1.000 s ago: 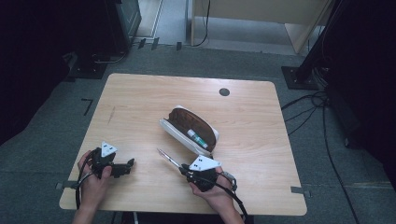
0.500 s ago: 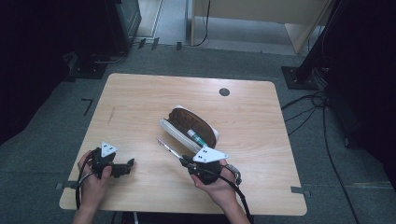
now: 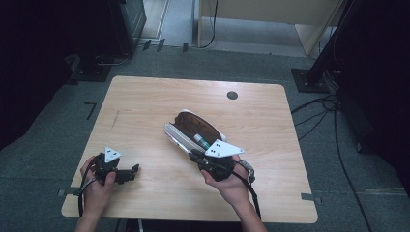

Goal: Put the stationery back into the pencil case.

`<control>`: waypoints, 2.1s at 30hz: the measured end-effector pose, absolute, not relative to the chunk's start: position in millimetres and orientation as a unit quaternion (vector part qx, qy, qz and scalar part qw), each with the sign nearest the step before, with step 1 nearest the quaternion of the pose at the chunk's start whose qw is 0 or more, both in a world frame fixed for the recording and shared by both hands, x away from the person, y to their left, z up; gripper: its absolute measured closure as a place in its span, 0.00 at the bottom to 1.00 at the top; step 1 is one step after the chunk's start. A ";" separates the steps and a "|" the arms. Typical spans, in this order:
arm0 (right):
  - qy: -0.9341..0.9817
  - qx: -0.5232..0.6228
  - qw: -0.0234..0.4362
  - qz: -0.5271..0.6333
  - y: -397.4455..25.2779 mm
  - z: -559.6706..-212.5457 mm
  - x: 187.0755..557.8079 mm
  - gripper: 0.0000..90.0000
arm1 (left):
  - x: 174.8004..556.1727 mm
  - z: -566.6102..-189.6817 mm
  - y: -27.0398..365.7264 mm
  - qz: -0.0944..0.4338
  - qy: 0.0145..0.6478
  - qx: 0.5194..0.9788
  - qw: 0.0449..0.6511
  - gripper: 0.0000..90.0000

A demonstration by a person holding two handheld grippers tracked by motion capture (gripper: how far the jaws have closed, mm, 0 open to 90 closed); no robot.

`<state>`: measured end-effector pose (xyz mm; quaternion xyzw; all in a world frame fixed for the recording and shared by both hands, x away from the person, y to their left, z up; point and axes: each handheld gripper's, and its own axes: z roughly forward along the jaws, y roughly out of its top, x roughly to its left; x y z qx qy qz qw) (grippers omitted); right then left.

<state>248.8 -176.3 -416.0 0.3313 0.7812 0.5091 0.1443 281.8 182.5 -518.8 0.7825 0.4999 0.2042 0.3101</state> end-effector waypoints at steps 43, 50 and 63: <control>0.778 0.398 0.173 0.454 -210.2 -444.2 316.3 0.90 | 281.8 -518.8 182.4 0.204 0.500 0.782 0.310 0.03; 0.786 0.402 0.165 0.440 -207.0 -459.2 319.8 0.90 | 281.8 -518.9 182.5 0.204 0.500 0.782 0.310 0.03; 0.801 0.409 0.152 0.410 -207.1 -473.6 326.1 0.90 | 281.8 -518.8 182.5 0.204 0.500 0.782 0.310 0.03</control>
